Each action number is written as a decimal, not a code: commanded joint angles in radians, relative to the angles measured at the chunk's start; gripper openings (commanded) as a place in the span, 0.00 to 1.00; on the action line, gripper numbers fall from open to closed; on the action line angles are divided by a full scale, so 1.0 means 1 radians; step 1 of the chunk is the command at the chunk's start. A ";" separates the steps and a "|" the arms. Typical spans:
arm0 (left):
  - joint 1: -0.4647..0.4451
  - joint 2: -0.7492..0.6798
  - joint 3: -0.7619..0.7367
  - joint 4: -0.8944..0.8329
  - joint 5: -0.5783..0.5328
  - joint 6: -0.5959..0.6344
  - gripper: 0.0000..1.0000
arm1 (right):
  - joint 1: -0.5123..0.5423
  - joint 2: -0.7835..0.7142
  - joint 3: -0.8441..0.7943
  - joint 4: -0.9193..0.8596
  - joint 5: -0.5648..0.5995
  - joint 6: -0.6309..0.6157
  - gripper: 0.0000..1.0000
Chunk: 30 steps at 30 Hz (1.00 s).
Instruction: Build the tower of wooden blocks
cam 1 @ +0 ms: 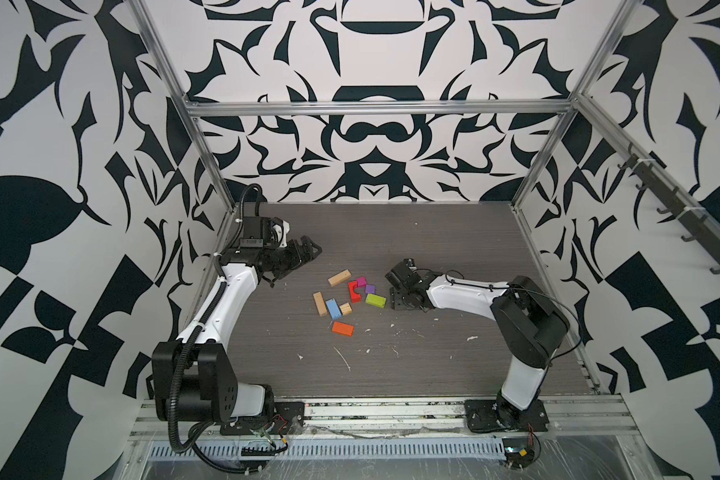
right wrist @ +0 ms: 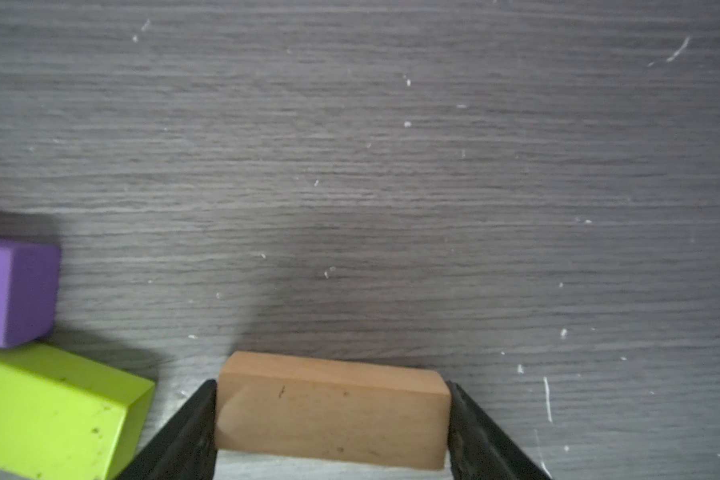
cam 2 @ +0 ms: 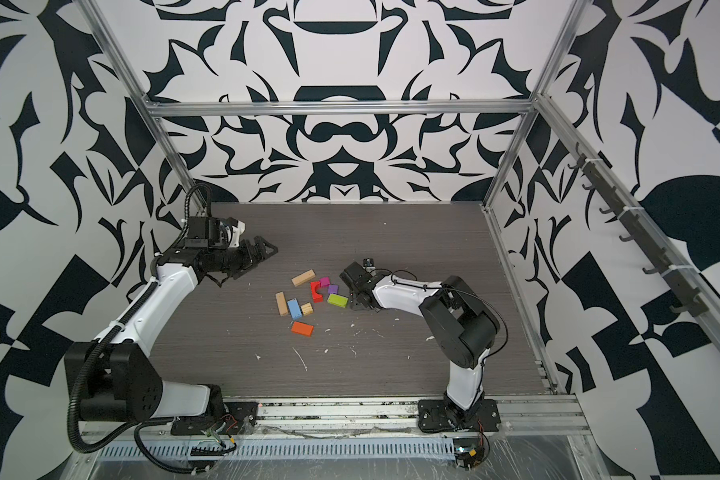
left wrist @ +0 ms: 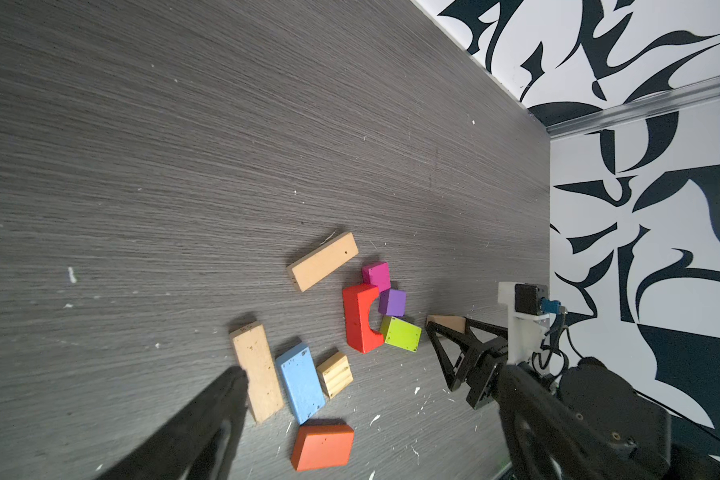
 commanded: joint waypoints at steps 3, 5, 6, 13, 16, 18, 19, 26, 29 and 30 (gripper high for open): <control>-0.004 0.006 -0.006 -0.032 0.011 0.010 0.97 | -0.006 0.011 -0.011 -0.006 0.000 -0.006 0.78; -0.006 0.007 -0.006 -0.032 0.011 0.010 0.97 | -0.008 0.011 -0.012 -0.007 0.000 -0.005 0.78; -0.006 0.007 -0.006 -0.033 0.011 0.011 0.97 | -0.008 0.012 -0.012 -0.006 -0.002 -0.006 0.79; -0.007 0.006 -0.004 -0.035 0.005 0.014 0.96 | -0.009 0.018 -0.008 -0.011 -0.003 -0.006 0.85; -0.007 0.005 -0.004 -0.035 0.005 0.014 0.96 | -0.008 0.018 -0.005 -0.014 -0.001 -0.011 0.88; -0.007 0.005 -0.004 -0.036 0.006 0.014 0.96 | -0.008 0.017 -0.005 -0.015 -0.002 -0.014 0.90; -0.007 0.006 -0.004 -0.037 0.005 0.014 0.96 | -0.008 0.015 -0.005 -0.016 -0.002 -0.016 0.92; -0.009 0.006 -0.003 -0.038 0.005 0.016 0.96 | -0.008 0.000 0.004 -0.023 0.003 -0.030 0.99; -0.009 0.010 0.003 -0.046 -0.006 0.022 0.96 | -0.008 -0.012 0.014 -0.018 -0.013 -0.053 0.99; -0.009 0.010 0.006 -0.053 -0.011 0.025 0.96 | -0.008 -0.016 0.019 -0.022 -0.015 -0.060 1.00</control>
